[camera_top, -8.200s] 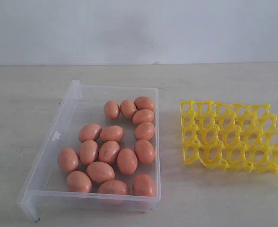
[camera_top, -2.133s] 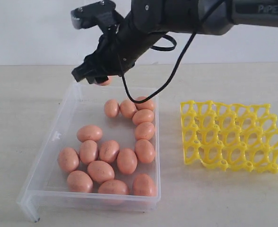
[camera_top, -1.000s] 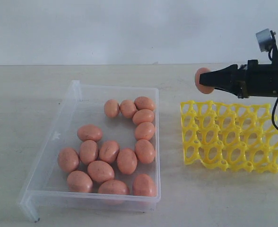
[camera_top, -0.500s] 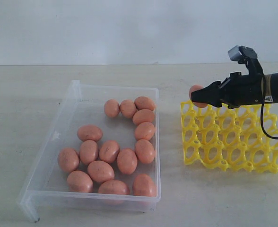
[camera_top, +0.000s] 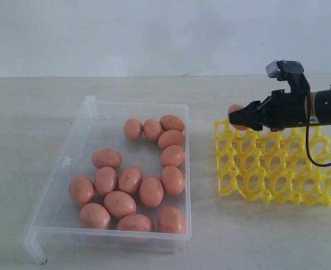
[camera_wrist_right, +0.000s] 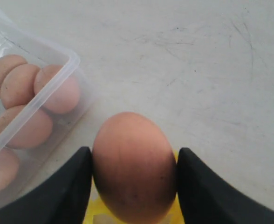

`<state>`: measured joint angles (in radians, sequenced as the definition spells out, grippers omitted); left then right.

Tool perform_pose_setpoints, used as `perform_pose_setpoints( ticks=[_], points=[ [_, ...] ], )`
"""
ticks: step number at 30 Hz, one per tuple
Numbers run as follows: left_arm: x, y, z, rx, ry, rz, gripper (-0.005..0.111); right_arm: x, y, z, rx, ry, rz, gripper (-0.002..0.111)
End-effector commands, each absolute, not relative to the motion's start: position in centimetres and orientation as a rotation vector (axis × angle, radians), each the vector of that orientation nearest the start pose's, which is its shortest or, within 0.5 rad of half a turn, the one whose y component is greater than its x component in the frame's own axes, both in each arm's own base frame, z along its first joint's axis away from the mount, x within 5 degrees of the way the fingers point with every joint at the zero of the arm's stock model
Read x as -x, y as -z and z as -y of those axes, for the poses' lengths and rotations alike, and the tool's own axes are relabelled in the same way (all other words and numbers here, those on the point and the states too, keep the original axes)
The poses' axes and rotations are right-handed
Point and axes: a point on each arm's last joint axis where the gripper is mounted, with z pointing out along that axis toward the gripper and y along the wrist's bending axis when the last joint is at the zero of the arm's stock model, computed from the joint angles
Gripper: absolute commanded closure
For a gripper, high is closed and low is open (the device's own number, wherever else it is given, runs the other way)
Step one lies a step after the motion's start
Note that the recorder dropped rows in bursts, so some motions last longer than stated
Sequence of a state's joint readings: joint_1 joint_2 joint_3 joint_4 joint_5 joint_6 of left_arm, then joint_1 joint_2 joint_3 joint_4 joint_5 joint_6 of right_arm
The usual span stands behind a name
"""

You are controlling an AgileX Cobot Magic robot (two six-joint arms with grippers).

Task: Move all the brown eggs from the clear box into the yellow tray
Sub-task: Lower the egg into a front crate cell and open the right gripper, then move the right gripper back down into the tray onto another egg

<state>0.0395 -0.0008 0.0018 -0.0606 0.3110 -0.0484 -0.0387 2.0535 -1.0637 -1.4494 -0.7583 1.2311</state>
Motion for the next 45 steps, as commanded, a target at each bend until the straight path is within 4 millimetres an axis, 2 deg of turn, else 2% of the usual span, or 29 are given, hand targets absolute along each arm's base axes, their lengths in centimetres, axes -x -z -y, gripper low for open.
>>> perform_pose_setpoints(
  ticks=[1,3,4,6,9,15,21,24,31,33,35,38,40,45],
  points=[
    [-5.4,-18.6,0.0,0.117,0.069,-1.784,0.111,-38.9,-12.0,-4.7,0.488,-0.769,-2.158,0.107],
    [-5.4,-18.6,0.0,0.117,0.069,-1.784,0.111,-39.0,-12.0,-4.7,0.477,-0.771,-2.148,0.096],
    [-5.4,-18.6,0.0,0.117,0.069,-1.784,0.111,-39.0,-12.1,-4.7,0.483,-0.764,-2.141,0.084],
    [-5.4,-18.6,0.0,0.117,0.069,-1.784,0.111,-39.1,-12.1,-4.7,0.471,-0.766,-2.138,0.067],
    [-5.4,-18.6,0.0,0.117,0.069,-1.784,0.111,-39.1,-12.1,-4.7,0.467,-0.767,-2.138,0.057],
    [-5.4,-18.6,0.0,0.117,0.069,-1.784,0.111,-39.2,-12.2,-4.7,0.431,-0.772,-2.13,0.045],
    [-5.4,-18.6,0.0,0.117,0.069,-1.784,0.111,-39.3,-12.6,-4.7,0.405,-0.777,-2.115,0.045],
    [-5.4,-18.6,0.0,0.117,0.069,-1.784,0.111,-39.5,-14.2,-4.7,0.364,-0.786,-2.063,0.045],
    [-5.4,-18.6,0.0,0.117,0.069,-1.784,0.111,-39.0,-20.7,-4.5,0.402,-0.691,-1.873,0.045],
    [-5.4,-18.6,0.0,0.117,0.069,-1.784,0.111,-38.6,-22.5,-4.5,0.421,-0.673,-1.83,0.046],
    [-5.4,-18.6,0.0,0.117,0.069,-1.784,0.111,-38.0,-24.3,-4.6,0.426,-0.67,-1.795,0.054],
    [-5.4,-18.6,0.0,0.117,0.069,-1.784,0.111,-36.6,-27.4,-5.1,0.455,-0.677,-1.746,0.082],
    [-5.4,-18.6,0.0,0.117,0.069,-1.784,0.111,-35.5,-29.1,-5.9,0.521,-0.67,-1.718,0.109],
    [-5.4,-18.6,0.0,0.117,0.069,-1.784,0.111,-33.0,-31.2,-9.9,0.705,-0.674,-1.663,0.108]
  ],
)
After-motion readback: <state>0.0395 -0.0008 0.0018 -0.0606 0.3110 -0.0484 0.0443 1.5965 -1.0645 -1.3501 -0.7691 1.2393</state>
